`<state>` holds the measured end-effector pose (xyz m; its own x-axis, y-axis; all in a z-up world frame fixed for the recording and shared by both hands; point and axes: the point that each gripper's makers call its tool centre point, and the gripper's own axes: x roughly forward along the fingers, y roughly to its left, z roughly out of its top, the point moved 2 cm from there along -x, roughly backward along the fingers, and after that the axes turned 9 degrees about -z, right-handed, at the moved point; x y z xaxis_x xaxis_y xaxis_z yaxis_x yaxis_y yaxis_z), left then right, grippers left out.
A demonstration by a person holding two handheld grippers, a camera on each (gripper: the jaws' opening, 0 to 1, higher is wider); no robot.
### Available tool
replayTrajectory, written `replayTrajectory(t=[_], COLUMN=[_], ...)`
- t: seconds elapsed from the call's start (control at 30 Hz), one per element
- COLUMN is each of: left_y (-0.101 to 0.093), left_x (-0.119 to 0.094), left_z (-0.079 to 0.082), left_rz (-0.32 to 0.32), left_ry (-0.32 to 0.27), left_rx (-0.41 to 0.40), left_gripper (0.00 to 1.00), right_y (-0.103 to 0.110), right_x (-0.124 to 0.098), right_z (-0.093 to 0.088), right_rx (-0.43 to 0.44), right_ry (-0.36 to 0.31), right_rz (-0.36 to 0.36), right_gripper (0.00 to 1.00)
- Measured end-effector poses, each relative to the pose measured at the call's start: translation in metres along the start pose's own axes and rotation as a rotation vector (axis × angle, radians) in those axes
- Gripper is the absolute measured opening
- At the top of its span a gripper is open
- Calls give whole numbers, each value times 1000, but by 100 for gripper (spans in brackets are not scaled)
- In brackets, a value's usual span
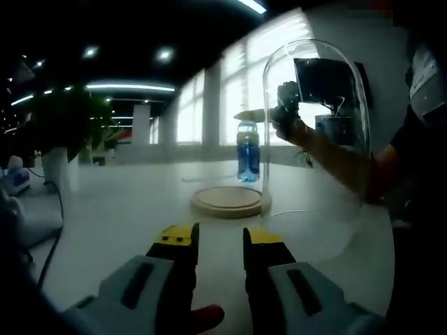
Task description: Open the cover put in the Mizone put the cover back on
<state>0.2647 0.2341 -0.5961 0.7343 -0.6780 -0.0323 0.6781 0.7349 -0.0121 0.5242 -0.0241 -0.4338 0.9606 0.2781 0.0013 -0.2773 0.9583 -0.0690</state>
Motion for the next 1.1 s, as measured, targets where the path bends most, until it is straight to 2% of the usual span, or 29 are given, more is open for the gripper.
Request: replayTrajectory(t=[0.23, 0.43, 0.57, 0.8, 1.1], left_y=[0, -2, -2, -4, -4], left_x=[0, 0, 0, 0, 0], left_z=[0, 0, 0, 0, 0], left_rz=[-3, -10, -13, -17, -20], left_ry=[0, -1, -1, 0, -2], left_rx=[2, -10, -10, -6, -8], left_gripper=[20, 20, 20, 20, 20], right_y=[21, 44, 68, 107, 141], right_x=[-7, -12, -16, -25, -32], right_z=[14, 20, 25, 25, 18], right_rx=[-7, 8, 1, -13, -10], right_ry=[-20, -31, -38, -41, -14], right_rz=[55, 144, 209, 331, 464], right_gripper=[22, 22, 22, 22, 22])
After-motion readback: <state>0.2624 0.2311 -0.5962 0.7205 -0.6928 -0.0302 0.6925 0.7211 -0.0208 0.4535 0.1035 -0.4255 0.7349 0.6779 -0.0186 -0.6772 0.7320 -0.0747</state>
